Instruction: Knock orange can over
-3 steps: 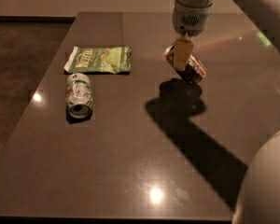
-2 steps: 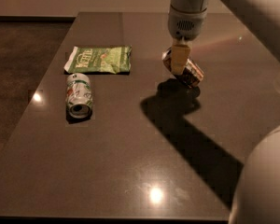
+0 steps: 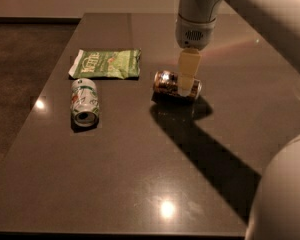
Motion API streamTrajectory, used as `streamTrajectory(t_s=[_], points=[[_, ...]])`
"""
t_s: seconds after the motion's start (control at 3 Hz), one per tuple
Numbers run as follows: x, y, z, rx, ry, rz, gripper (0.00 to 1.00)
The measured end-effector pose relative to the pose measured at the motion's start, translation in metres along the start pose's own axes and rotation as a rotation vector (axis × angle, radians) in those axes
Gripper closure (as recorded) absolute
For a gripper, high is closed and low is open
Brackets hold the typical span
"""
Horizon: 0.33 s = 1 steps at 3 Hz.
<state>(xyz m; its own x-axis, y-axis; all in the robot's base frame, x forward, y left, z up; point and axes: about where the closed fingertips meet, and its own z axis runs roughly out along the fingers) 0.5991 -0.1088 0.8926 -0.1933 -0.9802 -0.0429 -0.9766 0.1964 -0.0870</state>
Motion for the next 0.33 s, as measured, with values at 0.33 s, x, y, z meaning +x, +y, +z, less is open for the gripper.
streamTrajectory(t_s=[0.33], points=[[-0.0034, -0.0043, 0.0013, 0.015, -0.012, 0.0, 0.0]])
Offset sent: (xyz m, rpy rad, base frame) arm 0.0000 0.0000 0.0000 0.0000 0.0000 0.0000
